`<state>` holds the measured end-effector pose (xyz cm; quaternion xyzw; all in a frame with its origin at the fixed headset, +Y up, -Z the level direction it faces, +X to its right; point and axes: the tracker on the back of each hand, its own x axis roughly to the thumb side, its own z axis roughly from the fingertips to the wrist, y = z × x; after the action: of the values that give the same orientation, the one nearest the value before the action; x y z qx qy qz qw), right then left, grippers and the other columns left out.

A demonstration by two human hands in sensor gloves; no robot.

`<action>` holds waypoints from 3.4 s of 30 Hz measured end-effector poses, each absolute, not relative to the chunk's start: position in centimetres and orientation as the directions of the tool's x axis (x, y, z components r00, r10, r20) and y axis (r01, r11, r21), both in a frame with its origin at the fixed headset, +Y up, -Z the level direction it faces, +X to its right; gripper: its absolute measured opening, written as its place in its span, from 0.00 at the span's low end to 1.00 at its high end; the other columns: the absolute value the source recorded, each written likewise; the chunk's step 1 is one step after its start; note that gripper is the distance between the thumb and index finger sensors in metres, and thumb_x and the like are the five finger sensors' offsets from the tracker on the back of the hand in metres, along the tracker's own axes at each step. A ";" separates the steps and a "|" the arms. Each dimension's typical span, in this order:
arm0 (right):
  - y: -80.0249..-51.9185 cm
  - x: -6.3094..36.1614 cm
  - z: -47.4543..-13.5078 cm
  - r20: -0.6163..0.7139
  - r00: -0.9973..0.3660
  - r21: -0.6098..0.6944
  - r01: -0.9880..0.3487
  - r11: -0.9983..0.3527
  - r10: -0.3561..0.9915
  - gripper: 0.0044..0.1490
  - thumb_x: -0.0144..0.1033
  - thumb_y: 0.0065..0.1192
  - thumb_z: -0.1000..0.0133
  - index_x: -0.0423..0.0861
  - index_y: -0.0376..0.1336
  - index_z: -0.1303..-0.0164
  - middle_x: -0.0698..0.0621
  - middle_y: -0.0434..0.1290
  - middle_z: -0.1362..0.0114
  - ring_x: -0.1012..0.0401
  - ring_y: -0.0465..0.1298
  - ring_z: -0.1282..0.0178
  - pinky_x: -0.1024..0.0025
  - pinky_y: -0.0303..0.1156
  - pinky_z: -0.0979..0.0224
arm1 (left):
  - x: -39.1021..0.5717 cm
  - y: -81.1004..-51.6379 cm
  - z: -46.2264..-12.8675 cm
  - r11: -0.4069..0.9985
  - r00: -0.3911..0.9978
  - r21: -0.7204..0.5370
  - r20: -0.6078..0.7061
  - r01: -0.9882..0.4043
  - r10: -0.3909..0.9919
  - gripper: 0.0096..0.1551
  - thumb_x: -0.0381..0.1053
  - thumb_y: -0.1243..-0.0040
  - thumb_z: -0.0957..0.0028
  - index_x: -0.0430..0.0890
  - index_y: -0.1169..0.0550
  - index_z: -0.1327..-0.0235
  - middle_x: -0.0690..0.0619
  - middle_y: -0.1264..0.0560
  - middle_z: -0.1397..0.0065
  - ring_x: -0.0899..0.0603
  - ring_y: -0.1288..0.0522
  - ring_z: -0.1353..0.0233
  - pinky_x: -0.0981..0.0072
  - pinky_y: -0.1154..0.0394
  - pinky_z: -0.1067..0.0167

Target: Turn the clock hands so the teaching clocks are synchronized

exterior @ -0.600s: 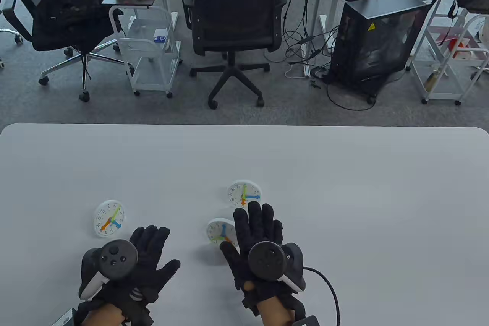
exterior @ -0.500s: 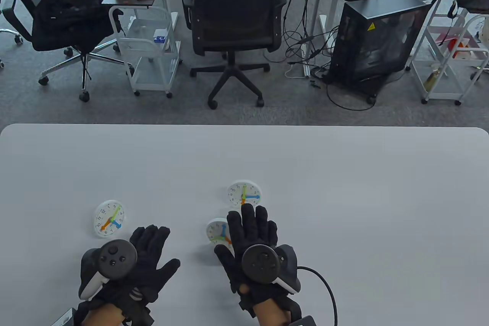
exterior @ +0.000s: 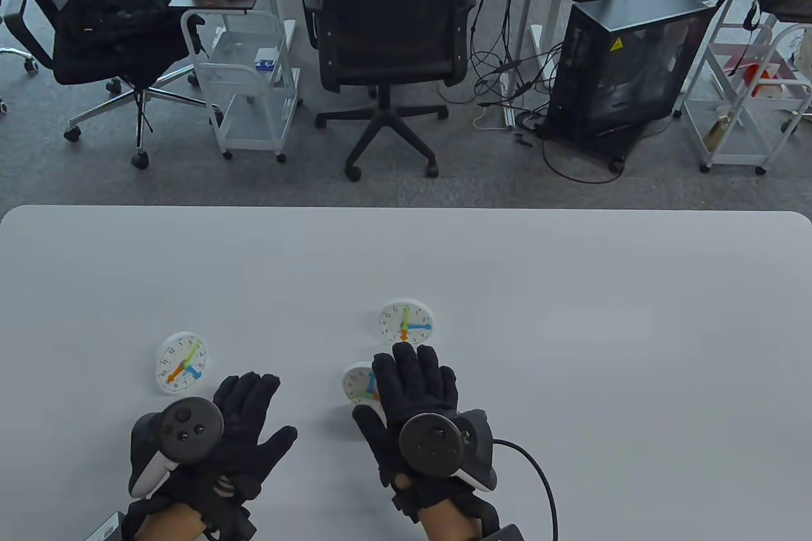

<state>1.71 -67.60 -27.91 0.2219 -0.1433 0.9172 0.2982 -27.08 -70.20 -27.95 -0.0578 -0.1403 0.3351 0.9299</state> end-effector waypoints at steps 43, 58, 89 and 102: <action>-67.4 2.6 -28.1 0.472 -0.710 -0.124 -0.641 -0.758 0.523 0.48 0.51 0.59 0.42 0.27 0.59 0.25 0.26 0.54 0.21 0.23 0.50 0.26 0.23 0.44 0.36 | -37.0 -69.3 -31.0 0.738 0.723 0.100 -0.152 -0.667 0.674 0.55 0.69 0.38 0.44 0.42 0.48 0.19 0.30 0.50 0.14 0.19 0.56 0.20 0.24 0.55 0.35; -67.4 2.7 -28.1 0.465 -0.708 -0.119 -0.645 -0.755 0.531 0.48 0.51 0.59 0.42 0.27 0.59 0.25 0.26 0.54 0.21 0.23 0.50 0.26 0.23 0.44 0.36 | -40.4 -72.2 -32.7 0.707 0.650 0.117 -0.311 -0.698 0.694 0.49 0.62 0.39 0.43 0.41 0.47 0.20 0.31 0.46 0.15 0.19 0.52 0.20 0.24 0.53 0.35; -67.8 2.3 -28.2 0.464 -0.683 -0.069 -0.663 -0.746 0.564 0.48 0.52 0.59 0.42 0.27 0.59 0.25 0.26 0.55 0.21 0.23 0.50 0.26 0.23 0.44 0.36 | -40.7 -73.0 -33.8 0.541 0.510 0.208 -0.185 -0.815 0.840 0.29 0.54 0.37 0.45 0.43 0.25 0.34 0.41 0.17 0.38 0.28 0.21 0.38 0.25 0.42 0.37; -67.5 2.0 -27.7 0.485 -0.568 -0.021 -0.768 -0.640 0.665 0.48 0.52 0.58 0.42 0.27 0.59 0.25 0.26 0.56 0.22 0.23 0.52 0.26 0.23 0.45 0.36 | -35.6 -70.4 -31.7 0.327 0.329 0.037 0.073 -0.944 0.942 0.31 0.54 0.38 0.45 0.42 0.25 0.31 0.44 0.14 0.45 0.30 0.18 0.44 0.25 0.39 0.38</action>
<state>1.99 -67.51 -27.72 0.2228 -0.1156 0.8778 0.4080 -35.62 -70.39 -31.74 0.0362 -0.0189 0.5790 0.8143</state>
